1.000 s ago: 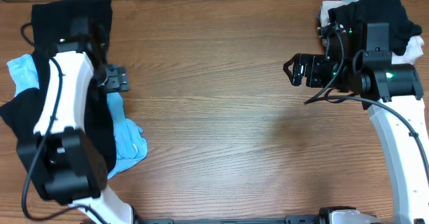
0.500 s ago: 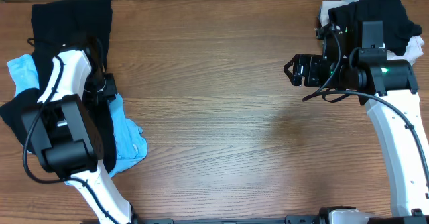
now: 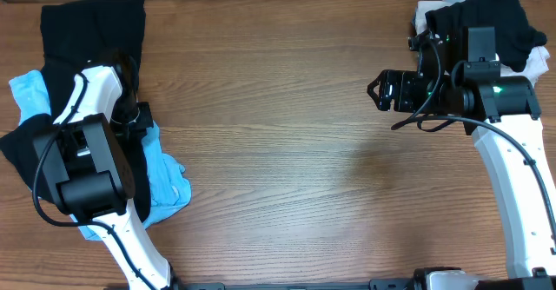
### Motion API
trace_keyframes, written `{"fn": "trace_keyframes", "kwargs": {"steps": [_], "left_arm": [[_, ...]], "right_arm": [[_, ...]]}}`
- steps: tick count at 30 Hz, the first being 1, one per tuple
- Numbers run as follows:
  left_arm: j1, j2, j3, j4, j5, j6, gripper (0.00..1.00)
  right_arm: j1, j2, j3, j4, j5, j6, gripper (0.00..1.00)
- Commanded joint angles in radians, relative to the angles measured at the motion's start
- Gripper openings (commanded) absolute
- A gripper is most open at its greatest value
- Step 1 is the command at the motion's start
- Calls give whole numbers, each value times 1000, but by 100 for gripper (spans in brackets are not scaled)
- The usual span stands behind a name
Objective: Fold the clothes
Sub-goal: 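Reach the left gripper to the black shirt on the blue shirt and grasp it, then lift the black shirt with the left gripper and drop it mid-table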
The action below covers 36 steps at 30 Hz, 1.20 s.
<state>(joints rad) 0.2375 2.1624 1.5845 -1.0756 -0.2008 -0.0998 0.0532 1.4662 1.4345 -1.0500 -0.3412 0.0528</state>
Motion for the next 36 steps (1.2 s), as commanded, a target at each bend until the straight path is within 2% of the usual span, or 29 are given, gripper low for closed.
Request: {"fn": "trace_keyframes", "kwargs": {"steps": [1,5,16,20,28,30,36], "left_arm": [[5,16,66,-42,-20,-6,18],[5,16,136,-102,-19,-6,4],[3,16,207,-165,35,-5,4],[3,15,410,-309,92,-3,4],[3,15,998,-597,107,-1,4],[3,12,1116,-614,134,1,4],[2,-36,1342,-603,335,17,4]], "right_arm": [[5,2,25,8,-8,2,88],[5,2,25,8,-8,2,88],[5,2,25,6,-8,2,85],[5,2,25,13,-10,3,84],[5,2,26,15,-24,3,84],[5,2,26,16,-42,3,84],[5,2,26,14,-82,3,83]]}}
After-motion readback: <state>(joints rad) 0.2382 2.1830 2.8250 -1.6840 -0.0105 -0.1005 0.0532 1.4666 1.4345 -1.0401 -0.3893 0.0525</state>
